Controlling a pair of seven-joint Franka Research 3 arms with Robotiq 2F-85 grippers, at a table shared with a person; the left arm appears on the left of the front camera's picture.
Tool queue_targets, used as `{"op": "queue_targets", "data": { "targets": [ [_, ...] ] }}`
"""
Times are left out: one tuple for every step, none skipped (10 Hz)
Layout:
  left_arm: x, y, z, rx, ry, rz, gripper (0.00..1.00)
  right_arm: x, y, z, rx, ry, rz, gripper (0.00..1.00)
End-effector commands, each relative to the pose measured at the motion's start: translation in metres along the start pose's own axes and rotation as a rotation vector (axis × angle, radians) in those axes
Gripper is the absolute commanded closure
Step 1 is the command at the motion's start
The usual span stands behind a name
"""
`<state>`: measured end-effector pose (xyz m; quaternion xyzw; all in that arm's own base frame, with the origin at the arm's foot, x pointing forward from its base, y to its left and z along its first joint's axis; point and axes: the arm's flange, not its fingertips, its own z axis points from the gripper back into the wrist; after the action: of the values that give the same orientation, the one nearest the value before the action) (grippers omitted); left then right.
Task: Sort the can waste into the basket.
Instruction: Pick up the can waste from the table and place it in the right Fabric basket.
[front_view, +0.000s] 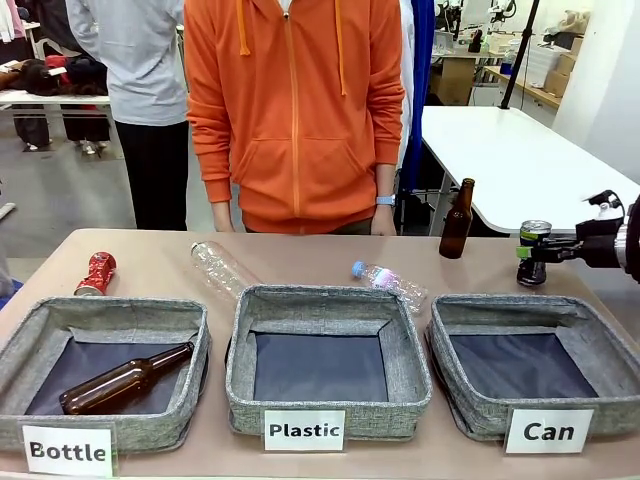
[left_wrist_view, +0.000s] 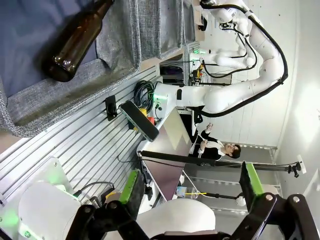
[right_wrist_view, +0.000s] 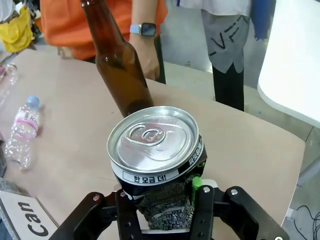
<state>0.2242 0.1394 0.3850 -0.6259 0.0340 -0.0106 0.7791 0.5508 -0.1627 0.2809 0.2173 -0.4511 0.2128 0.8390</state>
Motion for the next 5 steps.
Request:
{"op": "queue_targets", "data": {
  "targets": [
    [-0.003,-0.001,0.000,-0.003,0.002,-0.004,0.00,0.008,0.012,0.009,0.004,-0.052,0.034,1.00],
    [-0.003,-0.001,0.000,-0.003,0.002,-0.004,0.00,0.017,0.024,0.024,0.004,-0.087,0.046,1.00],
    [-0.003,-0.001,0.000,-0.003,0.002,-0.004,0.00,0.031,0.049,0.050,-0.018,-0.103,0.092,1.00],
    [-0.003,-0.001,0.000,-0.003,0.002,-0.004,0.00,0.046,0.075,0.077,0.008,-0.058,0.109,1.00],
    [-0.003,-0.001,0.000,-0.003,0.002,-0.004,0.00,0.059,0.105,0.104,0.090,0.057,0.099,1.00]
  ]
}}
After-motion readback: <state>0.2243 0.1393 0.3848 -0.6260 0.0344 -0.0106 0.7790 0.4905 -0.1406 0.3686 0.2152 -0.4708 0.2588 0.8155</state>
